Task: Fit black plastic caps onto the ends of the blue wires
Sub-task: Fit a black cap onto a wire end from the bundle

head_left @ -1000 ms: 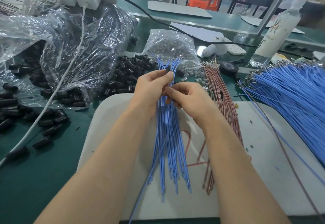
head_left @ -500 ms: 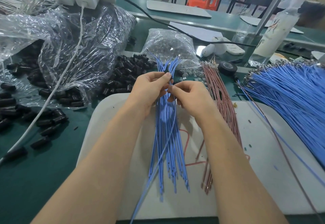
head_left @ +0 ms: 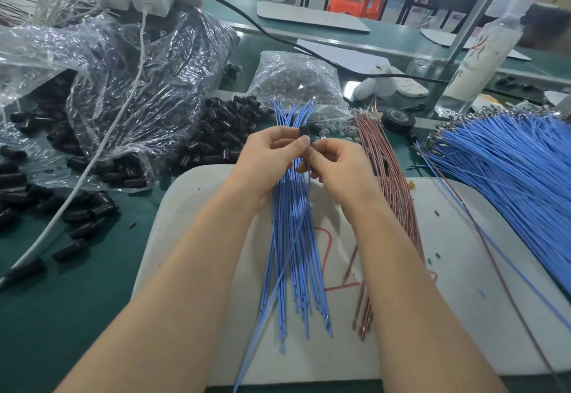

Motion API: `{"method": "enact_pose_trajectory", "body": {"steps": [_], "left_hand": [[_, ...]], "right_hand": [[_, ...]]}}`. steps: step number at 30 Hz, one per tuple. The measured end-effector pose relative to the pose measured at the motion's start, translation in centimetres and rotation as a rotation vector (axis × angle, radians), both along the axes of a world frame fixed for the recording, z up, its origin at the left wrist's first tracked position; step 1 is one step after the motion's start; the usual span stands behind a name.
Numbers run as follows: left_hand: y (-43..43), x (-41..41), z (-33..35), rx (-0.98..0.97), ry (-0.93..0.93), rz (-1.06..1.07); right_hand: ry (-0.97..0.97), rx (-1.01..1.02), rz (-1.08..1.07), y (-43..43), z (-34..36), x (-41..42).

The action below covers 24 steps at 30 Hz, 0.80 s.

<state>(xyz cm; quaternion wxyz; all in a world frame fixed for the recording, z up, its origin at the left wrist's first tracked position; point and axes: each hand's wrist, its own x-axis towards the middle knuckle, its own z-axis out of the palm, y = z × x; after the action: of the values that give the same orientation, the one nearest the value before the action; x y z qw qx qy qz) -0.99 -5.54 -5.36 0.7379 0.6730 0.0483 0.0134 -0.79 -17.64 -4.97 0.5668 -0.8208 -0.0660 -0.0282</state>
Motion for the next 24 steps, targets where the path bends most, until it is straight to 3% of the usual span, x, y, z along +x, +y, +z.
{"method": "enact_pose_trajectory", "body": {"steps": [10, 18, 24], "left_hand": [[-0.88, -0.01, -0.08, -0.144, 0.000, 0.108], [-0.92, -0.08, 0.09, 0.015, -0.035, 0.057], [-0.99, -0.21, 0.08, -0.003, -0.034, 0.039]], "right_hand": [[0.026, -0.110, 0.019, 0.28, -0.01, -0.33], [0.019, -0.016, -0.058, 0.24, -0.24, -0.08], [0.031, -0.002, -0.051, 0.10, -0.23, 0.07]]}}
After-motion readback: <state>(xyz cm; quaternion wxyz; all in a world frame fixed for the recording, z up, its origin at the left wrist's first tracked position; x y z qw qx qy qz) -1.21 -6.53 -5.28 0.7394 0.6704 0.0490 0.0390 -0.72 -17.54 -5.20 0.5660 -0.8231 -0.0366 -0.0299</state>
